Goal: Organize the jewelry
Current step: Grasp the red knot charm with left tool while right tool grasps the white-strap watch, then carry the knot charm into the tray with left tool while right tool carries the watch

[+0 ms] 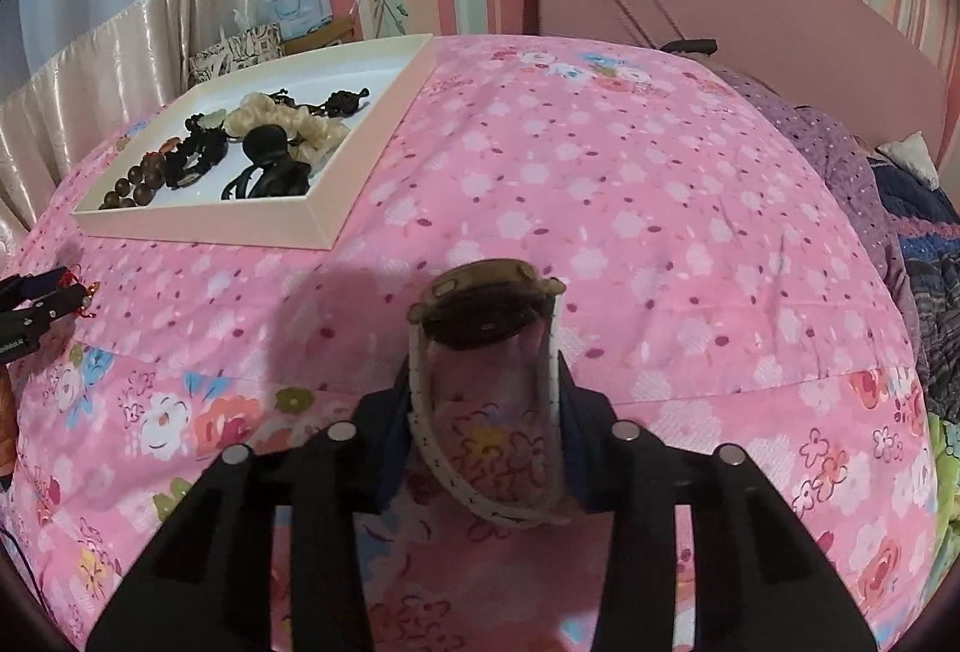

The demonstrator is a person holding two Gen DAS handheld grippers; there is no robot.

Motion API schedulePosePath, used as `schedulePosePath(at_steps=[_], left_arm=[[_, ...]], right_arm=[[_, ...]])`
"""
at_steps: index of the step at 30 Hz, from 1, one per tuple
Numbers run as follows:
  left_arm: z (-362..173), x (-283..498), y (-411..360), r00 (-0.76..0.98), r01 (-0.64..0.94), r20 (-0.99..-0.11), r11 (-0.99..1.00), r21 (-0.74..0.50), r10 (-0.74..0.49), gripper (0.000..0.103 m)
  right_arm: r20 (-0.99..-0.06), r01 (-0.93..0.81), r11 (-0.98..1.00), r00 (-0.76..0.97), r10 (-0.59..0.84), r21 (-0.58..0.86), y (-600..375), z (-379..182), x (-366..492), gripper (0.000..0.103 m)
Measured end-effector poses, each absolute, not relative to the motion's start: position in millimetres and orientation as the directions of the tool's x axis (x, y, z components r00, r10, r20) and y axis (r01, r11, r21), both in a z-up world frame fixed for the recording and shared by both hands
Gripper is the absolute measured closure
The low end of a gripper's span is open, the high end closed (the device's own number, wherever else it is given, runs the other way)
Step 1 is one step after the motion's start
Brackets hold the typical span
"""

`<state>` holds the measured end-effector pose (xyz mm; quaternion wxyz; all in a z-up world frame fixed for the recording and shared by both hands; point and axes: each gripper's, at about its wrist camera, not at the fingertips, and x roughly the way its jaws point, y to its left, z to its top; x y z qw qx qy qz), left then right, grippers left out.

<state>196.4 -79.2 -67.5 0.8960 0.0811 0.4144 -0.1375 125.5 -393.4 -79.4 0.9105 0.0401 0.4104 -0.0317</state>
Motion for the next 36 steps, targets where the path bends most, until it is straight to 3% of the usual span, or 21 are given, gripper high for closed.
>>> schedulePosePath(at_steps=[3, 7, 8, 13, 15, 18, 25, 30, 36], left_arm=[[-69.7, 195.1, -82.5, 0.613, 0.328, -0.766, 0.944, 0.024, -0.194, 0.062], [-71.5, 193.3, -85.8, 0.614, 0.344, -0.762, 0.939, 0.024, -0.206, 0.094], [-71.3, 193.3, -84.0, 0.616, 0.338, -0.759, 0.941, 0.015, -0.210, 0.097], [-67.6, 189.8, -70.3, 0.627, 0.311, -0.741, 0.949, -0.043, -0.239, 0.097], [-65.4, 188.5, -68.5, 0.638, 0.313, -0.728, 0.948, -0.053, -0.251, 0.097], [-63.5, 186.0, -67.5, 0.648, 0.309, -0.720, 0.950, -0.050, -0.249, 0.097], [-53.9, 177.9, -59.6, 0.703, 0.269, -0.676, 0.962, -0.037, -0.223, 0.097], [-22.1, 170.0, -60.7, 0.743, 0.290, -0.629, 0.957, -0.006, -0.229, 0.097], [42.9, 184.9, -62.2, 0.805, 0.301, -0.536, 0.954, 0.002, -0.253, 0.097]], right_arm=[[-0.750, 0.091, 0.995, 0.661, -0.024, 0.048, -393.4, -79.1, 125.4, 0.061], [-0.749, 0.092, 0.994, 0.663, -0.012, 0.065, -395.8, -78.9, 124.9, 0.061], [-0.748, 0.093, 0.993, 0.663, -0.011, 0.067, -396.0, -78.8, 124.9, 0.061], [-0.747, 0.096, 0.995, 0.664, -0.037, 0.037, -391.2, -78.4, 124.7, 0.063], [-0.740, 0.094, 0.995, 0.671, -0.044, 0.026, -389.4, -76.9, 123.4, 0.070], [-0.719, 0.091, 0.996, 0.693, -0.054, 0.012, -387.2, -72.6, 119.4, 0.073], [-0.705, 0.065, 0.990, 0.708, 0.042, 0.124, -393.3, -70.4, 117.3, 0.074], [-0.670, 0.053, 0.983, 0.738, 0.081, 0.177, -376.8, -52.8, 118.6, 0.074], [-0.565, -0.021, 0.986, 0.818, 0.110, 0.163, -334.1, 11.7, 131.2, 0.074]])
